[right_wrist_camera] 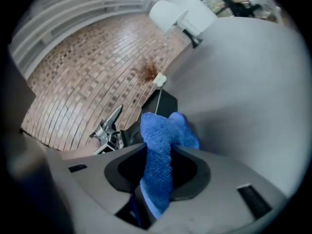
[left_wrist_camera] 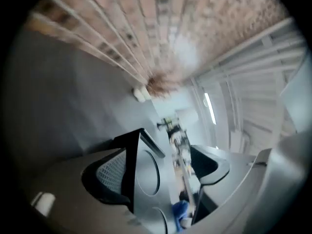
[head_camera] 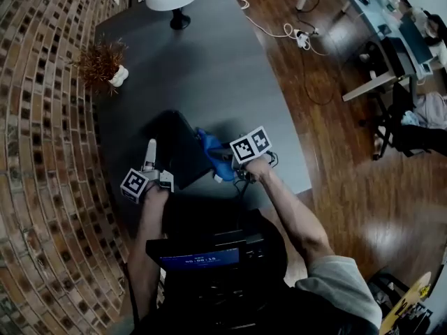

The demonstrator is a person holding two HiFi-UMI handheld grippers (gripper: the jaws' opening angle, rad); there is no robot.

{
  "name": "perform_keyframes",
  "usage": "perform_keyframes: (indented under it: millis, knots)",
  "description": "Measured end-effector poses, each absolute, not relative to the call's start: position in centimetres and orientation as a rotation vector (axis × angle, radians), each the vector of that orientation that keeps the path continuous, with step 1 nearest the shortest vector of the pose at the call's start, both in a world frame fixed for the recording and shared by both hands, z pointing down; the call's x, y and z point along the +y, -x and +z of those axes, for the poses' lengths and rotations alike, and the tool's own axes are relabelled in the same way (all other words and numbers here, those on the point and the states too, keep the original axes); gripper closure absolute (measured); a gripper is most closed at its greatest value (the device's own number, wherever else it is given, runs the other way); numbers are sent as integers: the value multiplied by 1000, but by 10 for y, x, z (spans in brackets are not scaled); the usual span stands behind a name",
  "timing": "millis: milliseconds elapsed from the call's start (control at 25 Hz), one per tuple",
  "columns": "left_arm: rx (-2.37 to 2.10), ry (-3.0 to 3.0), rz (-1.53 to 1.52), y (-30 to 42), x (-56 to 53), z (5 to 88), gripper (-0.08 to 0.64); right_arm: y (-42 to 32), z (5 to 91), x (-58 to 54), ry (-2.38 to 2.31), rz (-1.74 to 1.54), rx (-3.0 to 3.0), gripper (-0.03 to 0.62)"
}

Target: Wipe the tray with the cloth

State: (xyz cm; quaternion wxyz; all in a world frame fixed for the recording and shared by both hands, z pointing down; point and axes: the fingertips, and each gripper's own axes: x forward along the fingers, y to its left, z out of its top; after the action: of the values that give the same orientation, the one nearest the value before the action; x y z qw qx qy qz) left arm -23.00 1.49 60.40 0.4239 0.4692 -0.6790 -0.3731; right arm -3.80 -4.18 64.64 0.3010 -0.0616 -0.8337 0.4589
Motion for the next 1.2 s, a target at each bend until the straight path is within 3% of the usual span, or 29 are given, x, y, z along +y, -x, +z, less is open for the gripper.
perform_keyframes:
  millis: [160,280,400,440,640,720,800,1000,1200]
  knots:
    - [-1611,-1506,-579,225,-43,590,179,30,651,-7,-56,1560,-2248,466]
    - [-1520,-1568,-490,211,-55,584,184,23,654,-5,-88,1606,-2258,466]
    - [-1574,-1636,-403,205,-29,557,239,-2,641,-41,-233,1607,-2332,466]
    - [-1581,-1650,-397,196,-14,546,268,-7,630,-58,-278,1619,-2376,466]
    - [-1457,-1754,-331,123,26,545,282,29,598,-108,-271,1450,-2545,466]
    - [-1478,-1712,-332,119,30,559,282,43,619,-89,-253,1346,-2505,465]
    - [-1518,-1690,-334,120,31,564,331,40,637,-50,-231,1324,-2467,465]
    - [-1543,-1707,-306,123,29,564,331,7,651,32,-5,1365,-2302,465]
    - [-1546,-1738,-242,116,30,570,331,16,651,-54,-379,1685,-2333,465]
